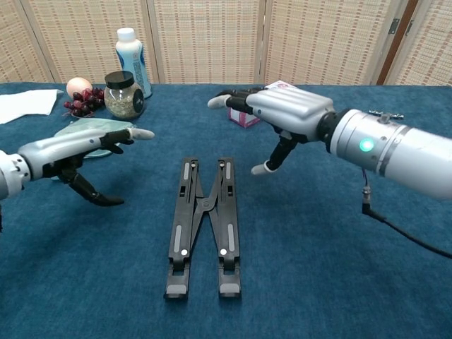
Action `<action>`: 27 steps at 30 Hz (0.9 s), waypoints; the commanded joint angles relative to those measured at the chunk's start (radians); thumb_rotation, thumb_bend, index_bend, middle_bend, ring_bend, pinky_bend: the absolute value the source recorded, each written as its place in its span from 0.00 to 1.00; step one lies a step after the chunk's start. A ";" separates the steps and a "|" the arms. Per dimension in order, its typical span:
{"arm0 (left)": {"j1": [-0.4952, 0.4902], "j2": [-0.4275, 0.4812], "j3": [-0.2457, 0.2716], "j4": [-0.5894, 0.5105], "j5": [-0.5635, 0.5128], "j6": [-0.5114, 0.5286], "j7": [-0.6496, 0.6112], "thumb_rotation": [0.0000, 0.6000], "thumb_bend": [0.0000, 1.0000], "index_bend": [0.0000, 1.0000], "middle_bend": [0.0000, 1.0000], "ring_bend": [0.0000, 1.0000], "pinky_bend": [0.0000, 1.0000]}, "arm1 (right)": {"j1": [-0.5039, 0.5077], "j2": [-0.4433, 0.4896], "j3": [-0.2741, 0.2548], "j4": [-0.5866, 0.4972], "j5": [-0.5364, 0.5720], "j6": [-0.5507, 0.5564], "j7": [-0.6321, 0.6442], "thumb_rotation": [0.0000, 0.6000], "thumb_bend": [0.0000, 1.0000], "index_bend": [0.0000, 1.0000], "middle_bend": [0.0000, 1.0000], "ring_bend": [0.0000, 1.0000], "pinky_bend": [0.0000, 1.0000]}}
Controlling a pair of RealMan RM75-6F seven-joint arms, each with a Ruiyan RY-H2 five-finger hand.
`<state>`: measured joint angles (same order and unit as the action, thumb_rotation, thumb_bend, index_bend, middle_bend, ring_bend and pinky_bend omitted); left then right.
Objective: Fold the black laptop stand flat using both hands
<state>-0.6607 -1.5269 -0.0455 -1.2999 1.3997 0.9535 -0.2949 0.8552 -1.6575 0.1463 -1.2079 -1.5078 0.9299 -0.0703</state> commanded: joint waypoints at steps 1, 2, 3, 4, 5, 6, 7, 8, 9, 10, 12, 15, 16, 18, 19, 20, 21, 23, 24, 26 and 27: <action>0.032 0.035 -0.013 -0.036 -0.039 0.029 0.042 1.00 0.20 0.00 0.00 0.01 0.11 | 0.087 0.151 -0.043 -0.132 -0.088 -0.124 0.086 1.00 0.08 0.00 0.00 0.00 0.00; 0.039 0.043 -0.015 -0.044 -0.048 0.035 0.051 1.00 0.20 0.00 0.00 0.01 0.11 | 0.105 0.174 -0.053 -0.148 -0.102 -0.152 0.107 1.00 0.08 0.00 0.00 0.00 0.00; 0.049 0.054 -0.018 -0.054 -0.059 0.043 0.064 1.00 0.20 0.00 0.00 0.01 0.11 | 0.127 0.198 -0.064 -0.162 -0.120 -0.182 0.132 1.00 0.08 0.00 0.00 0.00 0.00; 0.055 0.061 -0.020 -0.059 -0.065 0.050 0.076 1.00 0.20 0.00 0.00 0.01 0.11 | 0.143 0.211 -0.073 -0.167 -0.136 -0.199 0.143 1.00 0.08 0.00 0.00 0.00 0.00; 0.061 0.067 -0.021 -0.062 -0.071 0.058 0.090 1.00 0.20 0.00 0.00 0.01 0.11 | 0.157 0.221 -0.083 -0.170 -0.152 -0.215 0.154 1.00 0.08 0.00 0.00 0.00 0.00; 0.068 0.073 -0.022 -0.066 -0.076 0.066 0.104 1.00 0.20 0.00 0.00 0.00 0.11 | 0.171 0.229 -0.093 -0.173 -0.166 -0.229 0.165 1.00 0.08 0.00 0.00 0.00 0.00; 0.076 0.079 -0.026 -0.072 -0.086 0.074 0.116 1.00 0.20 0.00 0.00 0.00 0.11 | 0.186 0.234 -0.104 -0.174 -0.183 -0.242 0.177 1.00 0.08 0.00 0.00 0.00 0.00; 0.082 0.084 -0.028 -0.078 -0.092 0.079 0.120 1.00 0.20 0.00 0.00 0.00 0.11 | 0.198 0.236 -0.113 -0.175 -0.194 -0.252 0.189 1.00 0.08 0.00 0.00 0.00 0.00; 0.089 0.091 -0.032 -0.086 -0.098 0.086 0.122 1.00 0.20 0.00 0.00 0.00 0.10 | 0.215 0.238 -0.124 -0.175 -0.208 -0.268 0.207 1.00 0.08 0.00 0.00 0.00 0.00; 0.094 0.096 -0.034 -0.091 -0.101 0.091 0.124 1.00 0.20 0.00 0.00 0.00 0.10 | 0.226 0.237 -0.132 -0.171 -0.219 -0.275 0.215 1.00 0.08 0.00 0.00 0.00 0.00; 0.104 0.104 -0.037 -0.102 -0.105 0.101 0.125 1.00 0.20 0.00 0.00 0.00 0.10 | 0.247 0.229 -0.148 -0.160 -0.243 -0.285 0.229 1.00 0.08 0.00 0.00 0.00 0.00; 0.118 0.117 -0.038 -0.118 -0.107 0.110 0.126 1.00 0.20 0.00 0.00 0.00 0.10 | 0.279 0.204 -0.172 -0.125 -0.281 -0.283 0.259 1.00 0.07 0.00 0.00 0.00 0.00; 0.122 0.120 -0.039 -0.121 -0.108 0.113 0.125 1.00 0.20 0.00 0.00 0.00 0.09 | 0.287 0.195 -0.177 -0.113 -0.291 -0.279 0.265 1.00 0.07 0.00 0.00 0.00 0.00; 0.129 0.125 -0.040 -0.128 -0.109 0.116 0.120 1.00 0.20 0.00 0.00 0.00 0.09 | 0.304 0.177 -0.190 -0.082 -0.315 -0.271 0.275 1.00 0.07 0.00 0.00 0.00 0.00; 0.132 0.127 -0.041 -0.131 -0.110 0.117 0.117 1.00 0.20 0.00 0.00 0.00 0.09 | 0.311 0.169 -0.195 -0.069 -0.322 -0.267 0.279 1.00 0.07 0.00 0.00 0.00 0.00; 0.135 0.129 -0.041 -0.132 -0.109 0.118 0.114 1.00 0.20 0.00 0.00 0.00 0.09 | 0.318 0.161 -0.199 -0.057 -0.329 -0.262 0.284 1.00 0.07 0.00 0.00 0.00 0.00; 0.138 0.131 -0.042 -0.134 -0.109 0.119 0.110 1.00 0.20 0.00 0.00 0.00 0.09 | 0.323 0.152 -0.203 -0.044 -0.335 -0.257 0.287 1.00 0.07 0.00 0.00 0.00 0.00; 0.146 0.134 -0.044 -0.138 -0.111 0.123 0.105 1.00 0.20 0.00 0.00 0.00 0.09 | 0.332 0.133 -0.213 -0.012 -0.349 -0.247 0.281 1.00 0.07 0.00 0.00 0.00 0.00; 0.149 0.136 -0.044 -0.139 -0.111 0.126 0.106 1.00 0.20 0.00 0.00 0.00 0.09 | 0.336 0.127 -0.219 -0.002 -0.354 -0.246 0.280 1.00 0.07 0.00 0.00 0.00 0.00; 0.156 0.140 -0.044 -0.142 -0.112 0.128 0.102 1.00 0.20 0.00 0.00 0.00 0.09 | 0.344 0.113 -0.230 0.019 -0.359 -0.248 0.279 1.00 0.07 0.00 0.00 0.00 0.00; 0.159 0.143 -0.045 -0.144 -0.111 0.127 0.097 1.00 0.20 0.00 0.00 0.00 0.09 | 0.349 0.106 -0.235 0.028 -0.359 -0.250 0.282 1.00 0.07 0.00 0.00 0.00 0.00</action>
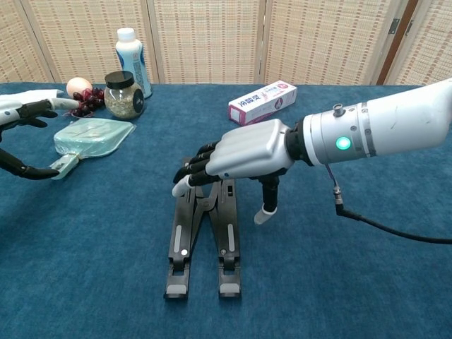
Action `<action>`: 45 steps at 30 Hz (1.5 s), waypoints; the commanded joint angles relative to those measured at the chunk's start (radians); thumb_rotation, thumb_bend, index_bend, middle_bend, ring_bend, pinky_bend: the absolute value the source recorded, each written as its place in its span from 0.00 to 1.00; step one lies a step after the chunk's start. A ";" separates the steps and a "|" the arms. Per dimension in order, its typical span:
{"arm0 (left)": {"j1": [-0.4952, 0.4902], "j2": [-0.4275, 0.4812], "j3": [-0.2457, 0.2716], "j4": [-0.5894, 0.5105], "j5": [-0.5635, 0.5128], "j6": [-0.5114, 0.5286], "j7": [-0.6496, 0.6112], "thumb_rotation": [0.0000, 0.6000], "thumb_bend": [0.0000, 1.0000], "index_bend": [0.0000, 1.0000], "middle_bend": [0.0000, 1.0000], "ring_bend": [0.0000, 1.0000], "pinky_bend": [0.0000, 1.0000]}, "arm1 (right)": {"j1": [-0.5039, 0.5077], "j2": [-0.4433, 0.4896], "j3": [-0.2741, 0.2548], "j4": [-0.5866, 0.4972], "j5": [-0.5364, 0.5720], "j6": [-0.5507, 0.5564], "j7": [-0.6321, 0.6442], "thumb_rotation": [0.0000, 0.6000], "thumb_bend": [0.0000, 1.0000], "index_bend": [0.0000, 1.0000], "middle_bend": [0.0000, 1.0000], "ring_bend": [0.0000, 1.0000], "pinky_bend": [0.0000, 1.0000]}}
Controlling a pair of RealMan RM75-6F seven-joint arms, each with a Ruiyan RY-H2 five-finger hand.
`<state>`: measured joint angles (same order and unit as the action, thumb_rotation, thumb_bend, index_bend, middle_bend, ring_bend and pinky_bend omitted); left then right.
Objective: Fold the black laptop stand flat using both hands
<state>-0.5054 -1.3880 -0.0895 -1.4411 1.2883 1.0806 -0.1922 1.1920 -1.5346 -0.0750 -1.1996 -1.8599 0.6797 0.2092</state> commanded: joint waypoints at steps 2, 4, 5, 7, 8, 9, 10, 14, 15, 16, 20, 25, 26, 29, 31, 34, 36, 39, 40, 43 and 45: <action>0.007 0.009 -0.001 -0.005 0.001 -0.003 -0.010 1.00 0.20 0.00 0.00 0.00 0.09 | 0.016 -0.029 -0.019 0.035 -0.006 0.003 0.007 1.00 0.07 0.00 0.00 0.00 0.00; 0.010 0.012 -0.003 -0.008 0.004 -0.003 -0.017 1.00 0.20 0.00 0.00 0.00 0.09 | 0.022 -0.044 -0.024 0.053 -0.004 0.005 0.014 1.00 0.07 0.00 0.00 0.00 0.00; 0.011 0.013 -0.004 -0.008 0.005 -0.002 -0.021 1.00 0.20 0.00 0.00 0.00 0.09 | 0.025 -0.050 -0.025 0.059 -0.003 0.006 0.017 1.00 0.07 0.00 0.00 0.00 0.00; 0.013 0.014 -0.006 -0.009 0.010 -0.001 -0.028 1.00 0.20 0.00 0.00 0.00 0.09 | 0.033 -0.063 -0.029 0.072 -0.001 0.006 0.026 1.00 0.07 0.00 0.00 0.00 0.00; 0.014 0.015 -0.007 -0.008 0.012 -0.001 -0.030 1.00 0.20 0.00 0.00 0.00 0.09 | 0.036 -0.068 -0.031 0.078 -0.001 0.005 0.029 1.00 0.07 0.00 0.00 0.00 0.00; 0.015 0.016 -0.007 -0.008 0.013 -0.001 -0.032 1.00 0.20 0.00 0.00 0.00 0.09 | 0.039 -0.072 -0.034 0.083 -0.001 0.004 0.030 1.00 0.07 0.00 0.00 0.00 0.00; 0.016 0.016 -0.008 -0.008 0.015 0.000 -0.034 1.00 0.20 0.00 0.00 0.00 0.09 | 0.043 -0.076 -0.037 0.087 -0.001 0.001 0.033 1.00 0.07 0.00 0.00 0.00 0.00; 0.022 0.021 -0.010 -0.008 0.022 0.002 -0.050 1.00 0.20 0.00 0.00 0.00 0.09 | 0.059 -0.095 -0.042 0.106 0.006 -0.006 0.042 1.00 0.07 0.00 0.00 0.00 0.00; 0.023 0.022 -0.011 -0.006 0.024 0.002 -0.053 1.00 0.20 0.00 0.00 0.00 0.09 | 0.064 -0.099 -0.042 0.111 0.008 -0.009 0.046 1.00 0.07 0.00 0.00 0.00 0.00; 0.024 0.022 -0.011 -0.006 0.025 0.002 -0.055 1.00 0.20 0.00 0.00 0.00 0.09 | 0.067 -0.102 -0.043 0.115 0.010 -0.010 0.046 1.00 0.07 0.00 0.00 0.00 0.00; 0.029 0.023 -0.013 -0.005 0.031 0.006 -0.063 1.00 0.20 0.00 0.00 0.00 0.09 | 0.079 -0.117 -0.047 0.132 0.016 -0.018 0.050 1.00 0.07 0.00 0.00 0.00 0.00; 0.032 0.023 -0.014 -0.002 0.037 0.006 -0.073 1.00 0.20 0.00 0.00 0.00 0.09 | 0.090 -0.137 -0.048 0.155 0.032 -0.028 0.061 1.00 0.08 0.00 0.00 0.00 0.00; 0.033 0.023 -0.015 -0.002 0.037 0.006 -0.074 1.00 0.20 0.00 0.00 0.00 0.09 | 0.092 -0.141 -0.048 0.158 0.035 -0.030 0.063 1.00 0.09 0.00 0.00 0.00 0.00; 0.036 0.024 -0.016 -0.002 0.041 0.009 -0.079 1.00 0.20 0.00 0.00 0.00 0.09 | 0.094 -0.153 -0.046 0.173 0.042 -0.021 0.075 1.00 0.12 0.00 0.02 0.00 0.00; 0.037 0.025 -0.017 -0.002 0.044 0.010 -0.082 1.00 0.20 0.00 0.00 0.00 0.09 | 0.093 -0.161 -0.044 0.185 0.046 -0.006 0.086 1.00 0.15 0.00 0.07 0.00 0.00; 0.038 0.027 -0.017 -0.002 0.046 0.009 -0.084 1.00 0.20 0.00 0.00 0.00 0.09 | 0.095 -0.170 -0.046 0.204 0.051 -0.002 0.098 1.00 0.19 0.01 0.16 0.00 0.00; 0.040 0.026 -0.018 -0.002 0.048 0.010 -0.086 1.00 0.20 0.00 0.00 0.00 0.09 | 0.095 -0.177 -0.048 0.216 0.052 0.004 0.104 1.00 0.21 0.04 0.21 0.00 0.00; 0.041 0.026 -0.017 -0.002 0.051 0.010 -0.089 1.00 0.20 0.00 0.00 0.00 0.09 | 0.093 -0.187 -0.052 0.237 0.051 0.023 0.118 1.00 0.22 0.11 0.28 0.00 0.00; 0.041 0.026 -0.017 -0.002 0.051 0.009 -0.090 1.00 0.20 0.00 0.00 0.00 0.09 | 0.093 -0.191 -0.053 0.243 0.051 0.025 0.122 1.00 0.22 0.13 0.30 0.00 0.00; 0.042 0.025 -0.018 -0.001 0.052 0.008 -0.091 1.00 0.20 0.00 0.00 0.00 0.09 | 0.094 -0.203 -0.054 0.262 0.053 0.034 0.133 1.00 0.23 0.18 0.35 0.00 0.00; 0.043 0.025 -0.018 0.000 0.053 0.009 -0.091 1.00 0.20 0.00 0.00 0.00 0.09 | 0.093 -0.210 -0.058 0.274 0.050 0.043 0.136 1.00 0.24 0.20 0.38 0.00 0.00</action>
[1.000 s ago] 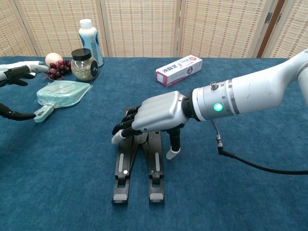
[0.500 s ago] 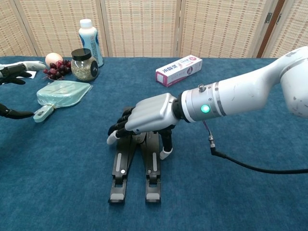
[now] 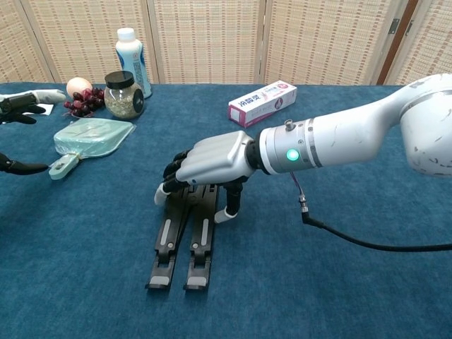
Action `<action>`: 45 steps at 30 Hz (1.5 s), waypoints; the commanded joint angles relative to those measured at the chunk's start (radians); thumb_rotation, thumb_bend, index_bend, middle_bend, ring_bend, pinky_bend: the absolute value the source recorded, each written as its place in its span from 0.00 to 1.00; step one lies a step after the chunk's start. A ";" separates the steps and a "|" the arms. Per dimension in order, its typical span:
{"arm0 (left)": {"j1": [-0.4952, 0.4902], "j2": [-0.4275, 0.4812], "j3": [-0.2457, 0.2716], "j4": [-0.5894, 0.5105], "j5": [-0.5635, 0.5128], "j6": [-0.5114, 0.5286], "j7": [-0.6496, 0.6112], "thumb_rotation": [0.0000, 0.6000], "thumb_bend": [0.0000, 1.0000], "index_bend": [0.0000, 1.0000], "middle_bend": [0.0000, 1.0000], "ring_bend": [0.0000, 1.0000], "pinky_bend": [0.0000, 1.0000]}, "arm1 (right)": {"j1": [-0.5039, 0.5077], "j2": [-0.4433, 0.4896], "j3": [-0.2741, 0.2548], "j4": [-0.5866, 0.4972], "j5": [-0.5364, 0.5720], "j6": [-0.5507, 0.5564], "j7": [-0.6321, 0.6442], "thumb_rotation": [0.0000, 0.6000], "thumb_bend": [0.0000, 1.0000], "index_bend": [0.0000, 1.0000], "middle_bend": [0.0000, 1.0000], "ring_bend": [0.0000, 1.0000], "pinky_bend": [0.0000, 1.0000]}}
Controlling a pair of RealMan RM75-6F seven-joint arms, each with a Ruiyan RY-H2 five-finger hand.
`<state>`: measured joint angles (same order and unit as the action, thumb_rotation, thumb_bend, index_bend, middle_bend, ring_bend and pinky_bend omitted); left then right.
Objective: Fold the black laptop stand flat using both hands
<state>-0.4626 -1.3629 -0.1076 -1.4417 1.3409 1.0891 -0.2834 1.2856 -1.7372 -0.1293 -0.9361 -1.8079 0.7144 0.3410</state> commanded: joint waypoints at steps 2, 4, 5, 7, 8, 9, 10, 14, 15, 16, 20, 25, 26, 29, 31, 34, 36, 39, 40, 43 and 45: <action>0.002 0.001 0.000 0.001 0.000 0.000 0.000 1.00 0.20 0.00 0.00 0.00 0.09 | -0.002 -0.013 -0.005 0.021 -0.002 0.015 0.007 1.00 0.24 0.21 0.39 0.00 0.00; 0.003 0.001 -0.001 0.001 0.000 0.000 -0.002 1.00 0.20 0.00 0.00 0.00 0.09 | -0.003 -0.021 -0.007 0.034 -0.001 0.020 0.010 1.00 0.24 0.23 0.41 0.00 0.00; 0.003 0.002 -0.001 0.001 0.001 0.000 -0.003 1.00 0.20 0.00 0.00 0.00 0.09 | -0.003 -0.026 -0.007 0.040 0.000 0.021 0.011 1.00 0.24 0.23 0.42 0.00 0.00; 0.004 0.002 -0.002 0.001 0.002 0.002 -0.005 1.00 0.20 0.00 0.00 0.00 0.09 | -0.005 -0.036 -0.005 0.056 0.002 0.029 0.014 1.00 0.25 0.24 0.43 0.00 0.00; 0.005 0.002 -0.002 0.000 0.004 0.003 -0.005 1.00 0.20 0.00 0.00 0.00 0.09 | -0.006 -0.041 -0.004 0.063 0.003 0.033 0.016 1.00 0.25 0.25 0.45 0.01 0.00; 0.005 0.002 -0.001 0.000 0.005 0.003 -0.005 1.00 0.20 0.00 0.00 0.00 0.09 | -0.008 -0.047 -0.004 0.072 0.003 0.040 0.017 1.00 0.26 0.26 0.46 0.01 0.00; 0.006 0.002 -0.001 0.000 0.006 0.004 -0.005 1.00 0.20 0.00 0.00 0.00 0.09 | -0.009 -0.052 -0.003 0.079 0.003 0.048 0.018 1.00 0.26 0.26 0.48 0.03 0.00; 0.008 0.004 -0.001 0.000 0.007 0.005 -0.006 1.00 0.20 0.00 0.00 0.00 0.09 | -0.017 -0.072 -0.002 0.114 0.001 0.076 0.028 1.00 0.28 0.29 0.53 0.08 0.00; 0.009 0.004 -0.001 0.000 0.007 0.005 -0.008 1.00 0.20 0.00 0.00 0.00 0.09 | -0.019 -0.079 -0.004 0.125 0.000 0.084 0.031 1.00 0.28 0.30 0.55 0.10 0.00; 0.009 0.004 -0.001 0.000 0.007 0.005 -0.009 1.00 0.20 0.00 0.00 0.00 0.09 | -0.021 -0.083 -0.005 0.134 -0.001 0.088 0.033 1.00 0.29 0.31 0.56 0.12 0.00; 0.010 0.004 -0.001 0.002 0.008 0.003 -0.011 1.00 0.20 0.00 0.00 0.00 0.09 | -0.027 -0.094 -0.010 0.157 -0.003 0.103 0.041 1.00 0.29 0.31 0.58 0.13 0.00; 0.009 0.004 -0.003 0.003 0.012 0.004 -0.011 1.00 0.20 0.00 0.00 0.00 0.09 | -0.026 -0.080 -0.016 0.147 0.000 0.097 0.047 1.00 0.29 0.27 0.44 0.09 0.00; 0.008 0.004 -0.004 0.003 0.013 0.005 -0.010 1.00 0.20 0.00 0.00 0.00 0.09 | -0.025 -0.074 -0.015 0.138 0.003 0.094 0.046 1.00 0.29 0.22 0.36 0.06 0.00; 0.005 0.007 -0.008 -0.002 0.015 0.005 -0.006 1.00 0.20 0.00 0.00 0.00 0.09 | -0.031 -0.052 -0.009 0.104 0.012 0.102 0.032 1.00 0.29 0.03 0.17 0.00 0.00; 0.003 0.008 -0.010 -0.005 0.016 0.005 0.002 1.00 0.20 0.00 0.00 0.00 0.09 | -0.041 -0.037 0.000 0.077 0.023 0.109 0.011 1.00 0.29 0.00 0.05 0.00 0.00; -0.001 0.012 -0.010 -0.014 0.017 0.003 0.017 1.00 0.20 0.00 0.00 0.00 0.09 | -0.065 -0.004 0.020 0.023 0.050 0.131 -0.020 1.00 0.29 0.00 0.00 0.00 0.00; -0.005 0.018 -0.010 -0.021 0.018 -0.002 0.025 1.00 0.20 0.00 0.00 0.00 0.09 | -0.091 0.032 0.041 -0.025 0.080 0.153 -0.051 1.00 0.29 0.00 0.00 0.00 0.00; -0.007 0.027 -0.011 -0.033 0.019 -0.003 0.037 1.00 0.20 0.00 0.00 0.00 0.08 | -0.153 0.103 0.077 -0.123 0.150 0.185 -0.125 1.00 0.29 0.00 0.00 0.00 0.00; -0.007 0.030 -0.011 -0.036 0.019 -0.001 0.041 1.00 0.20 0.00 0.00 0.00 0.08 | -0.174 0.131 0.085 -0.158 0.175 0.192 -0.161 1.00 0.29 0.00 0.00 0.00 0.00; -0.003 0.034 -0.015 -0.044 0.016 0.018 0.078 1.00 0.20 0.00 0.00 0.00 0.08 | -0.262 0.221 0.118 -0.280 0.276 0.238 -0.298 1.00 0.29 0.00 0.00 0.00 0.00; 0.001 0.037 -0.015 -0.050 0.016 0.032 0.112 1.00 0.20 0.00 0.00 0.00 0.08 | -0.323 0.288 0.136 -0.374 0.357 0.266 -0.386 1.00 0.29 0.00 0.00 0.00 0.00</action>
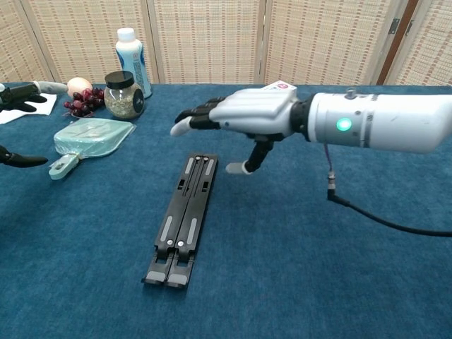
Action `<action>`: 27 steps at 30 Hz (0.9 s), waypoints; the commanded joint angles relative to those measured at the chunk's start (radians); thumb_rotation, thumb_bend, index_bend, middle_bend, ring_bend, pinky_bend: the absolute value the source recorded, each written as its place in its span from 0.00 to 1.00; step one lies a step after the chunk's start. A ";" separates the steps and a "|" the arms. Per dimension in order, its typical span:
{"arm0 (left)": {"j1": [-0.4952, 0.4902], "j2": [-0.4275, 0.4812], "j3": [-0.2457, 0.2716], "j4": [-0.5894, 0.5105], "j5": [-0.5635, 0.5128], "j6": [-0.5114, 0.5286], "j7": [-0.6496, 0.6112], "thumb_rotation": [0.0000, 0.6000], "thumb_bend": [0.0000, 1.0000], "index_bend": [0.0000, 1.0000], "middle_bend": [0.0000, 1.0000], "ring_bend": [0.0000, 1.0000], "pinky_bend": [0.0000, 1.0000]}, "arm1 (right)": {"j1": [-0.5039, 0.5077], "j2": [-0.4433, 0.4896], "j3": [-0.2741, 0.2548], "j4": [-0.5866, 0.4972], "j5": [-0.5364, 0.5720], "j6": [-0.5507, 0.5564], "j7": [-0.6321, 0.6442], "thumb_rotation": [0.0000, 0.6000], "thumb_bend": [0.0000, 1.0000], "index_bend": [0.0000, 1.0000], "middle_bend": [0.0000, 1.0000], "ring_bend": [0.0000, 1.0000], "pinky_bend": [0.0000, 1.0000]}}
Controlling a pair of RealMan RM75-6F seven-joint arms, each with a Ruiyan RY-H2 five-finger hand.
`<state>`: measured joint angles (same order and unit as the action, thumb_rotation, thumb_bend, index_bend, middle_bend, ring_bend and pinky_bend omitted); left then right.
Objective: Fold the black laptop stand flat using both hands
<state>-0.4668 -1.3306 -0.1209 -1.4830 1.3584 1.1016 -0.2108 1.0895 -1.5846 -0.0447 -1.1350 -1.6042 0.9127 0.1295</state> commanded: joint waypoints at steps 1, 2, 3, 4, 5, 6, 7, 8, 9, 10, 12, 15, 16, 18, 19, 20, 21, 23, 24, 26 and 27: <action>0.007 0.006 -0.002 -0.011 -0.002 0.026 0.053 1.00 0.20 0.00 0.00 0.00 0.08 | -0.154 0.163 0.056 -0.214 0.186 0.083 -0.209 1.00 0.29 0.00 0.00 0.00 0.00; 0.010 0.008 -0.002 -0.013 -0.001 0.035 0.066 1.00 0.20 0.00 0.00 0.00 0.08 | -0.180 0.192 0.059 -0.251 0.215 0.100 -0.239 1.00 0.29 0.00 0.00 0.00 0.00; 0.016 0.010 -0.001 -0.014 0.000 0.049 0.084 1.00 0.20 0.00 0.00 0.00 0.08 | -0.214 0.228 0.060 -0.296 0.249 0.127 -0.273 1.00 0.29 0.00 0.00 0.00 0.00; 0.020 0.013 0.000 -0.015 0.000 0.058 0.098 1.00 0.20 0.00 0.00 0.00 0.08 | -0.240 0.253 0.060 -0.326 0.271 0.150 -0.296 1.00 0.29 0.00 0.00 0.00 0.00; 0.025 0.017 0.002 -0.017 0.001 0.067 0.111 1.00 0.20 0.00 0.00 0.00 0.08 | -0.266 0.277 0.059 -0.353 0.287 0.174 -0.314 1.00 0.29 0.00 0.00 0.00 0.00; 0.033 0.023 0.004 -0.021 0.002 0.081 0.130 1.00 0.20 0.00 0.00 0.00 0.08 | -0.299 0.306 0.056 -0.386 0.303 0.205 -0.331 1.00 0.29 0.00 0.00 0.00 0.00; 0.040 0.029 0.006 -0.025 0.003 0.093 0.145 1.00 0.20 0.00 0.00 0.00 0.08 | -0.323 0.325 0.053 -0.407 0.313 0.229 -0.339 1.00 0.29 0.00 0.00 0.00 0.00; 0.046 0.034 0.008 -0.031 0.005 0.105 0.161 1.00 0.20 0.00 0.00 0.00 0.08 | -0.347 0.343 0.050 -0.426 0.322 0.251 -0.347 1.00 0.29 0.00 0.00 0.00 0.00; 0.055 0.041 0.011 -0.037 0.006 0.121 0.182 1.00 0.20 0.00 0.00 0.00 0.08 | -0.378 0.365 0.045 -0.449 0.332 0.279 -0.355 1.00 0.29 0.00 0.00 0.00 0.00; 0.063 0.047 0.013 -0.042 0.006 0.134 0.197 1.00 0.20 0.00 0.00 0.00 0.08 | -0.400 0.381 0.041 -0.466 0.339 0.299 -0.361 1.00 0.29 0.00 0.00 0.00 0.00; 0.077 0.055 0.016 -0.052 0.009 0.160 0.227 1.00 0.20 0.00 0.00 0.00 0.08 | -0.446 0.409 0.035 -0.497 0.353 0.341 -0.370 1.00 0.28 0.00 0.00 0.00 0.00; 0.105 0.070 0.026 -0.075 0.006 0.199 0.292 1.00 0.20 0.00 0.00 0.00 0.08 | -0.530 0.446 0.023 -0.538 0.371 0.415 -0.370 1.00 0.28 0.00 0.00 0.00 0.00; 0.112 0.074 0.030 -0.082 0.003 0.207 0.310 1.00 0.20 0.00 0.00 0.00 0.08 | -0.551 0.455 0.019 -0.546 0.375 0.431 -0.368 1.00 0.28 0.00 0.00 0.00 0.00; 0.130 0.087 0.038 -0.106 -0.005 0.223 0.353 1.00 0.20 0.00 0.00 0.00 0.08 | -0.599 0.471 0.008 -0.562 0.384 0.463 -0.362 1.00 0.28 0.00 0.00 0.00 0.00; 0.138 0.092 0.041 -0.116 -0.007 0.233 0.370 1.00 0.20 0.00 0.00 0.00 0.08 | -0.620 0.475 0.004 -0.566 0.387 0.477 -0.359 1.00 0.28 0.00 0.00 0.00 0.00; 0.147 0.096 0.046 -0.123 -0.009 0.243 0.388 1.00 0.20 0.00 0.00 0.00 0.08 | -0.640 0.477 0.000 -0.569 0.389 0.493 -0.357 1.00 0.28 0.00 0.00 0.00 0.00; 0.158 0.102 0.051 -0.133 -0.009 0.260 0.418 1.00 0.20 0.00 0.00 0.00 0.08 | -0.669 0.478 -0.003 -0.571 0.392 0.518 -0.354 1.00 0.28 0.00 0.00 0.00 0.00; 0.177 0.110 0.058 -0.151 -0.005 0.292 0.467 1.00 0.20 0.00 0.00 0.00 0.08 | -0.712 0.479 -0.007 -0.576 0.395 0.555 -0.343 1.00 0.28 0.00 0.00 0.00 0.00; 0.190 0.112 0.063 -0.162 0.003 0.316 0.491 1.00 0.20 0.00 0.00 0.00 0.08 | -0.740 0.480 -0.008 -0.581 0.400 0.577 -0.331 1.00 0.28 0.00 0.00 0.00 0.00; 0.211 0.115 0.074 -0.183 0.013 0.344 0.511 1.00 0.20 0.00 0.00 0.00 0.08 | -0.779 0.483 -0.012 -0.586 0.405 0.602 -0.314 1.00 0.28 0.00 0.00 0.00 0.00; 0.225 0.120 0.083 -0.198 0.019 0.357 0.519 1.00 0.20 0.00 0.00 0.00 0.08 | -0.802 0.487 -0.016 -0.589 0.406 0.614 -0.304 1.00 0.28 0.00 0.00 0.00 0.00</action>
<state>-0.2706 -1.2221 -0.0561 -1.6518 1.3650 1.4287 0.2856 0.3304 -1.1066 -0.0509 -1.7125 -1.2071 1.4998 -0.1983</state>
